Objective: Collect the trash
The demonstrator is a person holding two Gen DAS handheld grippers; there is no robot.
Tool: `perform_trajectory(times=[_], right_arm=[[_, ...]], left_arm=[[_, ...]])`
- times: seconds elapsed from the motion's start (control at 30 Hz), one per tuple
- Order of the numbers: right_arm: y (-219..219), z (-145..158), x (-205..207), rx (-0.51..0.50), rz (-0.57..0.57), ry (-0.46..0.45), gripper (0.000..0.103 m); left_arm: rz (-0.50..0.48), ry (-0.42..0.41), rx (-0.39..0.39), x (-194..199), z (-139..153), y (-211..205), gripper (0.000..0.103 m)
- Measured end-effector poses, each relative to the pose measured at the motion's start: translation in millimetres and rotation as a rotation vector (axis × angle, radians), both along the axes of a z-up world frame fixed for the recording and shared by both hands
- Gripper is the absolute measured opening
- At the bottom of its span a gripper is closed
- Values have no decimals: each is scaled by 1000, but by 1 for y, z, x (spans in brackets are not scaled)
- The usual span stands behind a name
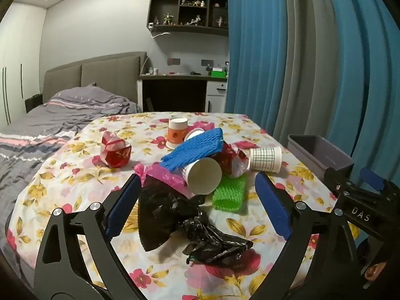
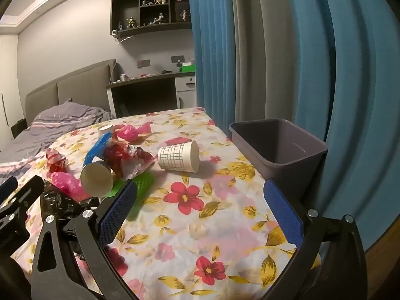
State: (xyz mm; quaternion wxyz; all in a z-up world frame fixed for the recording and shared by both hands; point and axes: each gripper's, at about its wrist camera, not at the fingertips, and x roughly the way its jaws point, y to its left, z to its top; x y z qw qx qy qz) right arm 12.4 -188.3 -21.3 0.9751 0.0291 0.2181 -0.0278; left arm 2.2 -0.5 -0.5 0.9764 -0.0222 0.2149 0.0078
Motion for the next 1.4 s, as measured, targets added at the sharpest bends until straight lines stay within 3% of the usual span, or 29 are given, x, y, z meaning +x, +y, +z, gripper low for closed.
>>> perform_trajectory(times=[0.03,1.4], right_arm=[[0,0,0,0,0,1,98],[-5,5,-3,7,-22,-22,98]], left_arm=[[0,-35,-7,-3,1,0,91],[-1,-26,-22,0,0,0,92]])
